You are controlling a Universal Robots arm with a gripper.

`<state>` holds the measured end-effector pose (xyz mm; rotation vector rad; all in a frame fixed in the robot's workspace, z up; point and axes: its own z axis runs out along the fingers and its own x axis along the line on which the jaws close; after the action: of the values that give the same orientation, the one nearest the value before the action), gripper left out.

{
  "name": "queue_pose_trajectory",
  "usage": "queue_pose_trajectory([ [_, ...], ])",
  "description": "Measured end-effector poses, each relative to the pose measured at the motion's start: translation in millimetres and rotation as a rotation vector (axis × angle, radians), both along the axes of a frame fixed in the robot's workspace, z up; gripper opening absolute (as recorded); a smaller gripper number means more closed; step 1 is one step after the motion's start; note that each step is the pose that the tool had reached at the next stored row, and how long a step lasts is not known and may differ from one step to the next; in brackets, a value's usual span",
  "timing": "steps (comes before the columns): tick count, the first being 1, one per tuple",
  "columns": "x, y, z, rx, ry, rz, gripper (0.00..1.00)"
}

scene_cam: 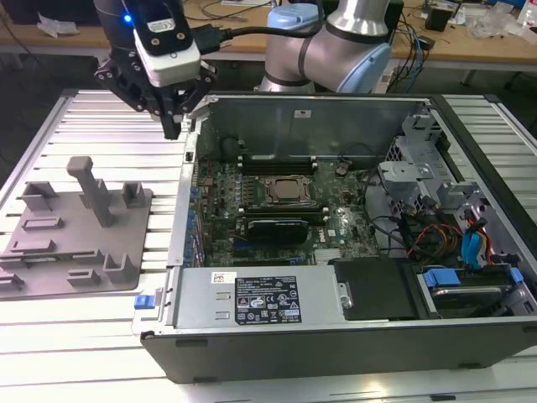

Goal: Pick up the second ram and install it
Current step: 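Reach for the second ram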

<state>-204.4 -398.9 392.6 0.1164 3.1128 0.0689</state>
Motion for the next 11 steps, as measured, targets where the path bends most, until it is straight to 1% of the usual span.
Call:
queue_pose_trajectory([
  [4, -11.4, 0.0, -0.1, 0.0000, -0.0001, 0.000, 0.08],
  [6, -21.3, 0.0, -0.1, -0.0001, -0.0004, 0.000, 0.08],
  [11, -33.7, 0.0, -0.2, -0.0001, -0.0007, 0.000, 0.08],
])
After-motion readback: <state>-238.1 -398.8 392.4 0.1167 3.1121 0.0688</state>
